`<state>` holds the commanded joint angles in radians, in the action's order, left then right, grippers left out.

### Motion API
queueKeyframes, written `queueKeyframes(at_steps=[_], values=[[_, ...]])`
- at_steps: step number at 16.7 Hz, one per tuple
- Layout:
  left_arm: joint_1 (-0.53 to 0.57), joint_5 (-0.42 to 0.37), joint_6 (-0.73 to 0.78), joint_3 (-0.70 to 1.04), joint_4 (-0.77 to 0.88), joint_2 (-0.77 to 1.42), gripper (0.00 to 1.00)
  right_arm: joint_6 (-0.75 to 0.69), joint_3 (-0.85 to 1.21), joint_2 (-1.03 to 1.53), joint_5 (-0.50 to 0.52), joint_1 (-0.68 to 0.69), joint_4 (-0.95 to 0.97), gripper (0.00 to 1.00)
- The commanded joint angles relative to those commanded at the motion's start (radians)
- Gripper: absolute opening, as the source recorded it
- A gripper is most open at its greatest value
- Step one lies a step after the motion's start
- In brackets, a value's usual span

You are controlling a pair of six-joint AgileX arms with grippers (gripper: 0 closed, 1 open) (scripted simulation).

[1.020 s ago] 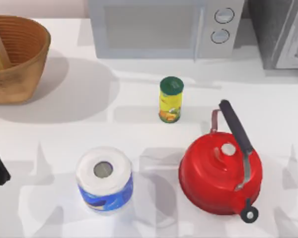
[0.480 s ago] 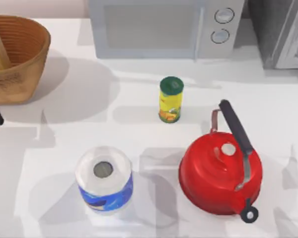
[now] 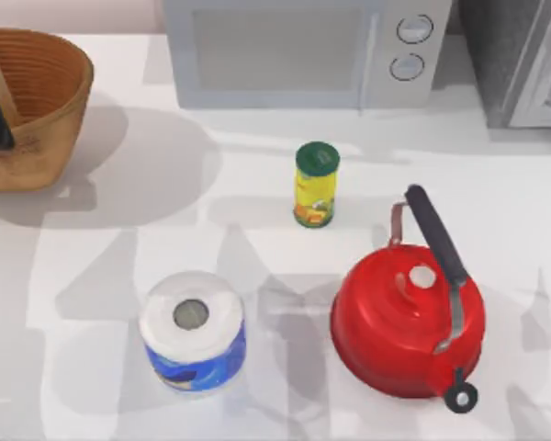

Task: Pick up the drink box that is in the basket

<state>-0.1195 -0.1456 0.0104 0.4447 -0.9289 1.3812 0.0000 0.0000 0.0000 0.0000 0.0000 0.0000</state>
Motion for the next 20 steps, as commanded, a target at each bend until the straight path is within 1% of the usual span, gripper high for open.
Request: queueKeyframes(at_steps=[5, 9, 12, 17, 20], values=[[-0.027, -0.035, 0.001, 0.103, -0.216, 0.324, 1.0, 0.0, 0.0, 0.0, 0.0, 0.0, 0.0, 1.0], [-0.041, -0.051, 0.001, 0.155, -0.324, 0.483, 1.0, 0.0, 0.0, 0.0, 0.0, 0.0, 0.0, 1.0], [-0.047, -0.055, 0.001, 0.171, -0.357, 0.53, 1.0, 0.0, 0.0, 0.0, 0.0, 0.0, 0.0, 1.0], [-0.043, -0.053, 0.007, 0.17, -0.361, 0.509, 1.0, 0.0, 0.0, 0.0, 0.0, 0.0, 0.0, 1.0], [-0.041, -0.049, 0.003, 0.188, -0.344, 0.533, 1.0, 0.0, 0.0, 0.0, 0.0, 0.0, 0.0, 1.0]])
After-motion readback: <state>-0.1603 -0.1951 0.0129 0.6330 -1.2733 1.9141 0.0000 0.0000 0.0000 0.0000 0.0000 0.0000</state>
